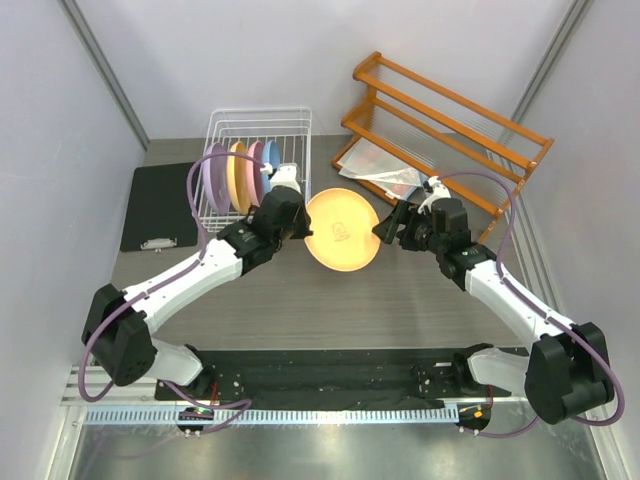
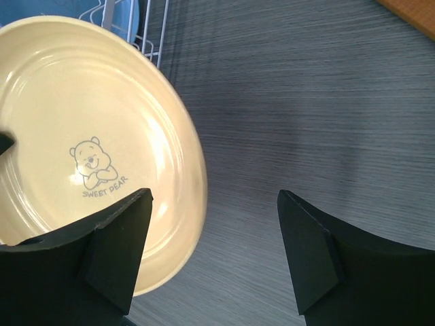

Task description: Unload the plates from the dish rack

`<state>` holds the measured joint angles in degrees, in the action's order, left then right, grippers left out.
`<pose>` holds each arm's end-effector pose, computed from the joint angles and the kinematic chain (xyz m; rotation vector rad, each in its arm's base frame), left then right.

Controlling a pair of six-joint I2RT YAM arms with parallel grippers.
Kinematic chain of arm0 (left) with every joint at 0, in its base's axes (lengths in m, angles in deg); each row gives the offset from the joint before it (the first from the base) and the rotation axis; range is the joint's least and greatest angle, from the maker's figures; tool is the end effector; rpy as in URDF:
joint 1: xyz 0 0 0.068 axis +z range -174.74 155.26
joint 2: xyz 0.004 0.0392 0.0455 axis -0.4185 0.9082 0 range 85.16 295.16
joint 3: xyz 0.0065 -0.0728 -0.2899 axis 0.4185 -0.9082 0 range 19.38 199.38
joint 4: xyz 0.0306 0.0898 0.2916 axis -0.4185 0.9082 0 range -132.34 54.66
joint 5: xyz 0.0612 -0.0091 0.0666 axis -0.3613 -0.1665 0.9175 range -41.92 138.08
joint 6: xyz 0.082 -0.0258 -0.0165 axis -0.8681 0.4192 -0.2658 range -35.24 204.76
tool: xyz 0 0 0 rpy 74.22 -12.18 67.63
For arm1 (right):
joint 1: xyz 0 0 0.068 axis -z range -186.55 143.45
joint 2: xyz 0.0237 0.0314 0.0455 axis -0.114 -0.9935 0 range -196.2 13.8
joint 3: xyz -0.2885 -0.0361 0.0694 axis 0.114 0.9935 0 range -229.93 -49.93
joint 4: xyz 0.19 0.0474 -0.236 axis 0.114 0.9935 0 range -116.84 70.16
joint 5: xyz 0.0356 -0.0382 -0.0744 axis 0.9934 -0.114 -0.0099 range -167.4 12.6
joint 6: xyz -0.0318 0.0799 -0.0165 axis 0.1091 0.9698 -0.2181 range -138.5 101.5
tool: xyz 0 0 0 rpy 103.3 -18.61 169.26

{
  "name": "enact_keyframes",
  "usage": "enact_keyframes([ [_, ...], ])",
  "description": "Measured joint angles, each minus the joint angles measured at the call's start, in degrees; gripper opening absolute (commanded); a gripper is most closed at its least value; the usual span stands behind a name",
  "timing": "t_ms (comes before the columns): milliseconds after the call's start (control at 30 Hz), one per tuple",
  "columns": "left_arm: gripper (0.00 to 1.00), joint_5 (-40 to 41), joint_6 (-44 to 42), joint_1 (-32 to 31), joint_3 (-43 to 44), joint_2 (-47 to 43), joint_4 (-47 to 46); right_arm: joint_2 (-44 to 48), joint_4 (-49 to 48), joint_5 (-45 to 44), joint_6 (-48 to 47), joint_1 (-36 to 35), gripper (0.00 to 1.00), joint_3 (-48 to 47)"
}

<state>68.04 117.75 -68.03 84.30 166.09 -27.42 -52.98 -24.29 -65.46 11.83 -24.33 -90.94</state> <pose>0.3080 -0.2538 0.3022 -0.0201 2.1054 -0.4431 0.3064 0.1152 0.2364 0.1007 2.1331 0.7225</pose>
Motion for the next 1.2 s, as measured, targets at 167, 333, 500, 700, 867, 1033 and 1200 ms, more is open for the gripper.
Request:
enact_keyframes([
  [167, 0.0, -4.2, 2.7, 2.7, -4.3, -1.0, -3.7, 0.5, -1.4, 0.5, 0.2, 0.0, 0.76, 0.7],
  [333, 0.0, -8.3, 4.7, 3.0, -6.2, -1.0, -7.5, 0.0, -3.2, 2.7, 1.2, 0.0, 0.65, 0.7],
  [500, 0.0, -10.7, 6.1, 3.0, -6.5, -1.0, -11.1, -1.8, -4.8, 4.6, 2.3, 0.0, 0.43, 0.7],
  [700, 0.0, -10.7, 6.1, 3.2, -6.7, -1.0, -11.6, -2.1, -5.5, 5.2, 3.0, 0.0, 0.49, 0.8],
  [867, 0.0, -10.3, 6.1, 3.3, -6.7, -1.1, -11.6, -0.2, -4.1, 3.8, 2.8, 0.0, 0.5, 1.4],
  [1033, 0.0, -9.5, 6.1, 3.4, -6.7, -1.7, -11.6, 1.7, -3.2, 2.6, 2.5, 0.3, 0.25, 1.5],
  [1200, 0.0, -9.1, 6.0, 3.4, -7.0, -2.3, -11.1, 2.4, -2.8, 1.6, 2.7, 0.3, 0.01, 1.6],
])
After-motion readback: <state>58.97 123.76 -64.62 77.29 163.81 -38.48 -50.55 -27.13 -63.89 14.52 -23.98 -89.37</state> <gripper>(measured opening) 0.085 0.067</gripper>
